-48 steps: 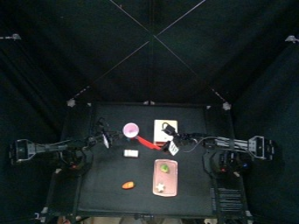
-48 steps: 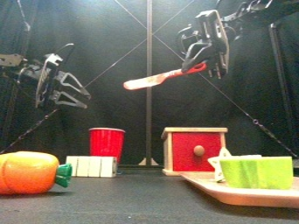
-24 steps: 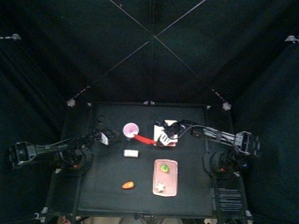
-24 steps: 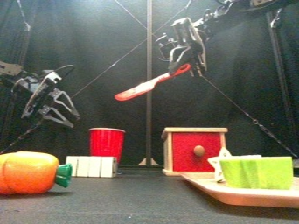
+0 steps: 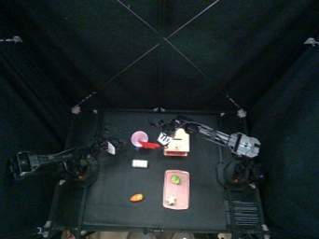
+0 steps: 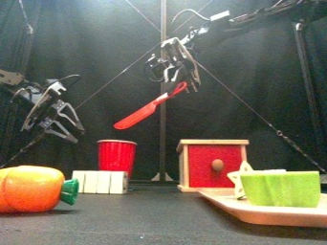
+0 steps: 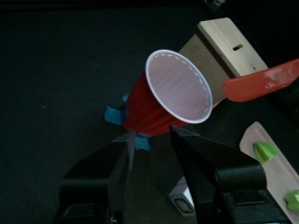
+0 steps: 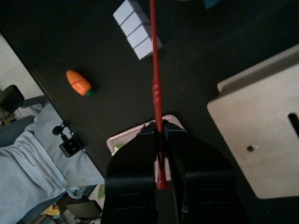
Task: Place knife in cup
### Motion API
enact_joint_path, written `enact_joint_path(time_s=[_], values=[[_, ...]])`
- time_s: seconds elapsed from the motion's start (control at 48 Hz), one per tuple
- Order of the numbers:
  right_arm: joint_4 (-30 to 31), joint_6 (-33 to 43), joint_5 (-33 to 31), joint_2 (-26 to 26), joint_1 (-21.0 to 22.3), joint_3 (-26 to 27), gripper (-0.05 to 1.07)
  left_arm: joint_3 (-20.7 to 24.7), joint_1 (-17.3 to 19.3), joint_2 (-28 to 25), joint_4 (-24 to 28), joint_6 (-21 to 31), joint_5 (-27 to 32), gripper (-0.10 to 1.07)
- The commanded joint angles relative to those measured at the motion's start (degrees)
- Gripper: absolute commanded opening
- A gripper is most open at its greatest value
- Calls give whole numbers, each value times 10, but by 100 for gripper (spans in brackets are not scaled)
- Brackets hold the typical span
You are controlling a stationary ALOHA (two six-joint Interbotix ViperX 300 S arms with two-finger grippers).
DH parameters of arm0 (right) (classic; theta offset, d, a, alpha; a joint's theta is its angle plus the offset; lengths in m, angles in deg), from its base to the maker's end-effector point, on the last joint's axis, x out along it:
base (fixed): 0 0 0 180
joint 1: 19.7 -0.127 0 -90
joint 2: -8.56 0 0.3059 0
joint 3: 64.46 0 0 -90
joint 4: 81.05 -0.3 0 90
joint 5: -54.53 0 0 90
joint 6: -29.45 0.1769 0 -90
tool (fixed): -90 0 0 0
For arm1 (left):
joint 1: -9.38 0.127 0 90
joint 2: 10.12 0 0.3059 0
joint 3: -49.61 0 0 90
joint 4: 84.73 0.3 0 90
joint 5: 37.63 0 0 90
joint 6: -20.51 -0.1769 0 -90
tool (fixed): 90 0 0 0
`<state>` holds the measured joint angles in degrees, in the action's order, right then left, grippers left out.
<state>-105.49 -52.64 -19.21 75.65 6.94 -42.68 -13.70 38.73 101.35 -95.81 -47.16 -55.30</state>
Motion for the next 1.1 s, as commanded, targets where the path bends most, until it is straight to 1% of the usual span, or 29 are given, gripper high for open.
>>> enact_joint_path(time_s=[0.0,0.25,0.354,0.5,0.792,1.083], values=[[1,-2,-21,-9,7,53,36,6,0,-1,0,-1,-2,77],[15,4,-76,-54,17,133,36,4,-2,-1,1,-1,-2,77],[31,23,-106,-76,18,168,36,4,-2,-1,1,-1,-2,77],[57,28,-141,-103,18,216,36,4,-2,-1,1,-1,-2,77],[75,28,-177,-141,14,269,37,4,-4,-1,1,-1,-2,77],[78,28,-196,-163,12,303,37,4,-3,-1,2,-1,-2,77]])
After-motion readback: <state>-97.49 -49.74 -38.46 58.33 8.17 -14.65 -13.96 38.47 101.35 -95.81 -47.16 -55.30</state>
